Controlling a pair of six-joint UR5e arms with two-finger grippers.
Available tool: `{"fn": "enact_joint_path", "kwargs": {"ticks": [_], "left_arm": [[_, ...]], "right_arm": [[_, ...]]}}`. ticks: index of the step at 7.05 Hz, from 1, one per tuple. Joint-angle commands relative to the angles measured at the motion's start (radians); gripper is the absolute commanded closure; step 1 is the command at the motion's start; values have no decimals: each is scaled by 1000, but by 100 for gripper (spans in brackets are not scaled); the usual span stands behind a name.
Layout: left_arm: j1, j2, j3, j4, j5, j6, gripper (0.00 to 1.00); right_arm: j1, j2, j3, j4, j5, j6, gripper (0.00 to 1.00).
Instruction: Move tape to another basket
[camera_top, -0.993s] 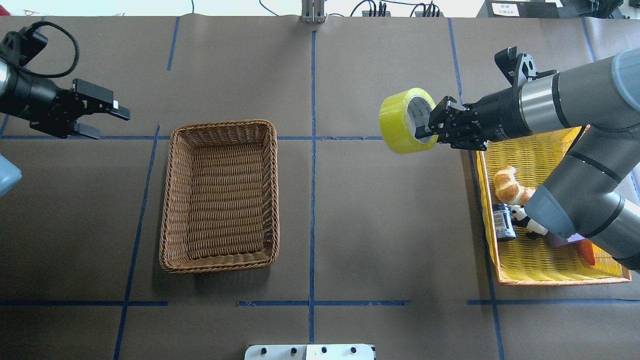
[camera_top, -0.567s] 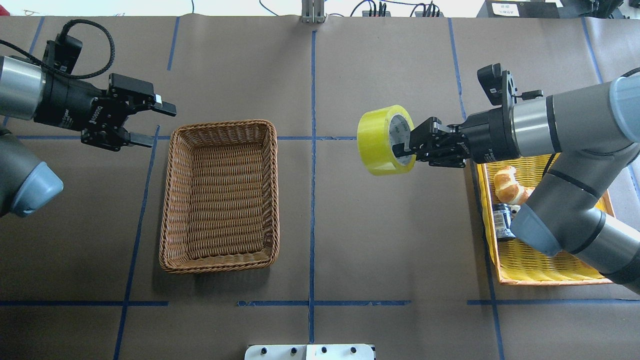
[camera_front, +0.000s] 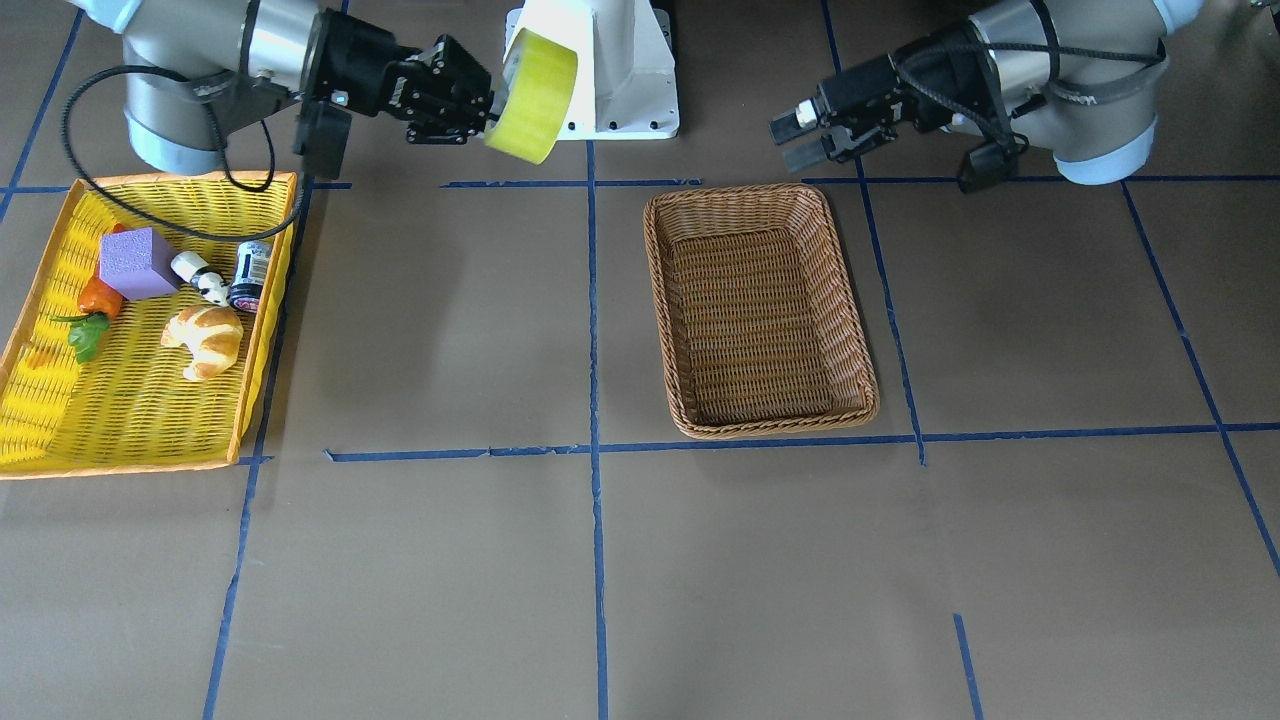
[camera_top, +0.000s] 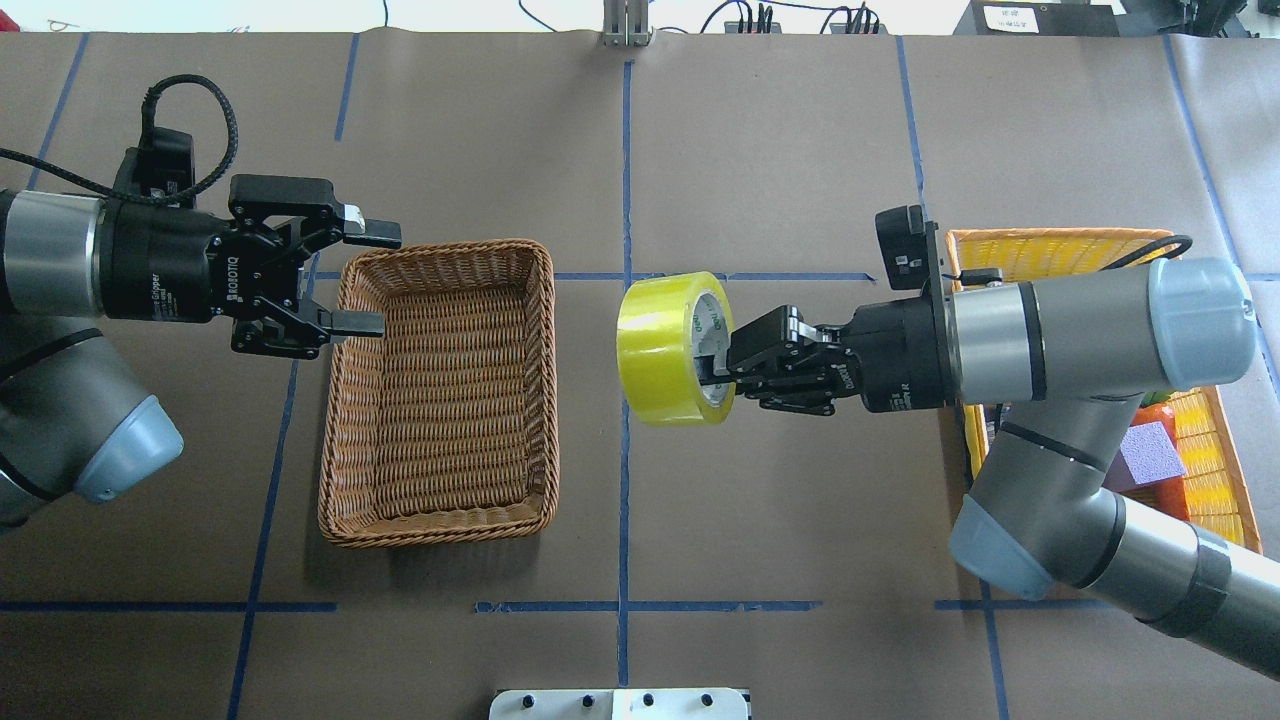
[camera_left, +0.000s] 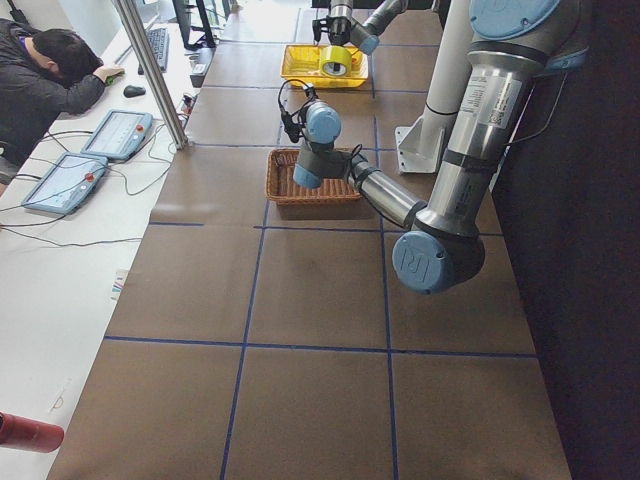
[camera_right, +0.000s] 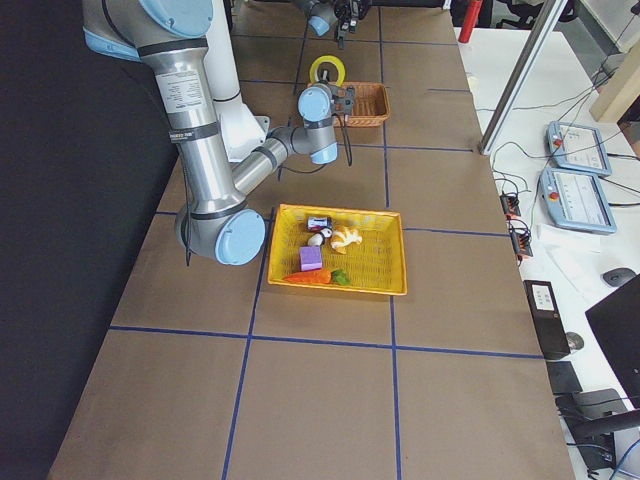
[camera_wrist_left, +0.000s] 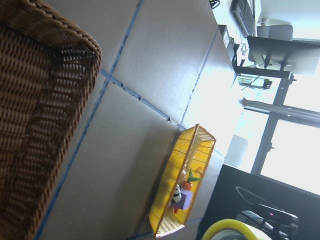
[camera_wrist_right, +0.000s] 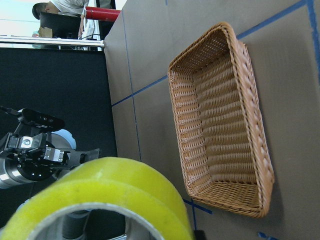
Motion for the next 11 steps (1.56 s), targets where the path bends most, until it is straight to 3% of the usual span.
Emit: {"fn": "enact_joint_path", "kwargs": {"ticks": [1, 2, 9, 11], "left_arm": [[79, -12, -69, -70, 126, -144, 0], [116, -20, -78, -90, 164, -167, 0], [233, -114, -75, -87, 169, -206, 0], [240, -121, -77, -85, 178, -207, 0]], "right_arm": [[-78, 35, 0, 73, -60, 98, 98], [-98, 41, 2, 87, -60, 100, 98], [-178, 92, 0, 89, -63, 96, 97], [-204, 110, -1, 86, -101, 96, 97]]}}
